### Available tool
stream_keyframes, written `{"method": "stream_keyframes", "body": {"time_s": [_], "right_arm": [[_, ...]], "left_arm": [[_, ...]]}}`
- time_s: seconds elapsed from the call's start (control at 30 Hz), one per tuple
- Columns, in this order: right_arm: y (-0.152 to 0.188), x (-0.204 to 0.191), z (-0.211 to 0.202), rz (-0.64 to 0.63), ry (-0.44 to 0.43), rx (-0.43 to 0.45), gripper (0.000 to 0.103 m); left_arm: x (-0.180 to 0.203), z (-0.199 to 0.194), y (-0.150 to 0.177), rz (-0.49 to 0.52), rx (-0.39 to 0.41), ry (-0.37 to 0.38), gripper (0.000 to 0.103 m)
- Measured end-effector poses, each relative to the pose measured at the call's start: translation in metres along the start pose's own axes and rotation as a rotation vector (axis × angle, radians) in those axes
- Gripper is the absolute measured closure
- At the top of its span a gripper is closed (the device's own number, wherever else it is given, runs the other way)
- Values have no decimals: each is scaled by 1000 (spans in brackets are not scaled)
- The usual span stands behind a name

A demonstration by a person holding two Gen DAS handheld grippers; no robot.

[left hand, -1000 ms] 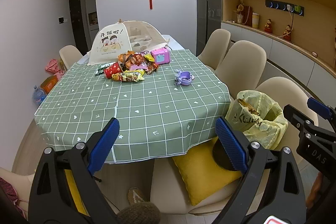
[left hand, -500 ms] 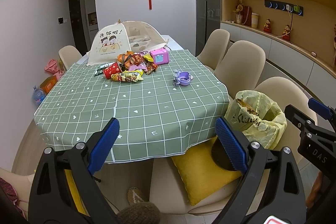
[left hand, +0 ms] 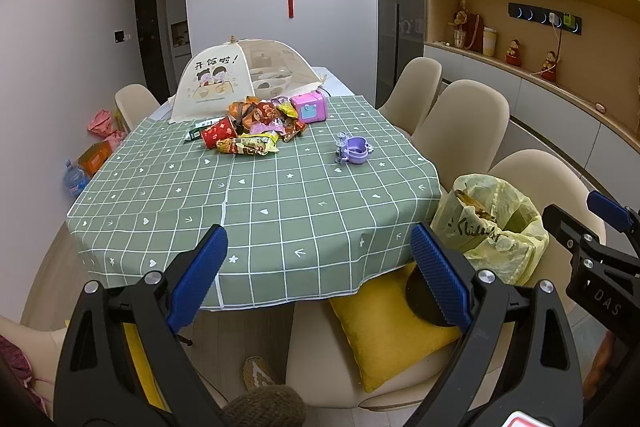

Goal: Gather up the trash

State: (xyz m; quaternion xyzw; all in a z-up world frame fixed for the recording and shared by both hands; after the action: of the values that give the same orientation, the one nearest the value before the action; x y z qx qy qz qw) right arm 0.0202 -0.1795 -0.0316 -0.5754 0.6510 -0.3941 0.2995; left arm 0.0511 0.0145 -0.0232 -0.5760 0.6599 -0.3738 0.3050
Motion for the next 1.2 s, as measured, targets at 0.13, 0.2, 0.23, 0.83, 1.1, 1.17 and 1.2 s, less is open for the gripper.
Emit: {"method": "stream_keyframes", "body": {"time_s": [0.13, 0.2, 0.23, 0.83, 1.1, 1.17, 1.2], "right_arm": [[0, -1, 1, -1, 0, -1, 29], [0, -1, 0, -2, 0, -1, 29], [-1, -2, 1, -4, 0, 0, 29], [-24, -22, 38, -30, -6, -3, 29], [-49, -64, 84, -125, -3, 53, 29], [-55, -78, 97, -159, -21, 45, 29], [-59, -87, 108, -173, -37, 38, 29]], "left_arm": [[-2, 1, 1, -5, -2, 1, 15], [-3, 2, 1, -9, -3, 1, 15], [-4, 2, 0, -12, -3, 1, 15], [-33, 39, -21, -51, -11, -19, 15], [-102, 109, -44, -113, -66, -8, 15], [-120, 127, -51, -115, -64, 0, 15], [-131, 137, -56, -112, -58, 2, 15]]}}
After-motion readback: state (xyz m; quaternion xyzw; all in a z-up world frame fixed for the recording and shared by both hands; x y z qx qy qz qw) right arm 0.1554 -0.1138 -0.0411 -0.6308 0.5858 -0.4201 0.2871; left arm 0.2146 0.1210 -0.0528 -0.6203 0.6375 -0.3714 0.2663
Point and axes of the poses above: each gripper's, at about its wrist camera, not at the fingertips, and z roughly the way its jaws point, x to its right, y to its underside, the point moved 5 cm from there along z, roughly the way its jaws point, and after that the axes turned 7 degrees about y, right-handed, at the moved point
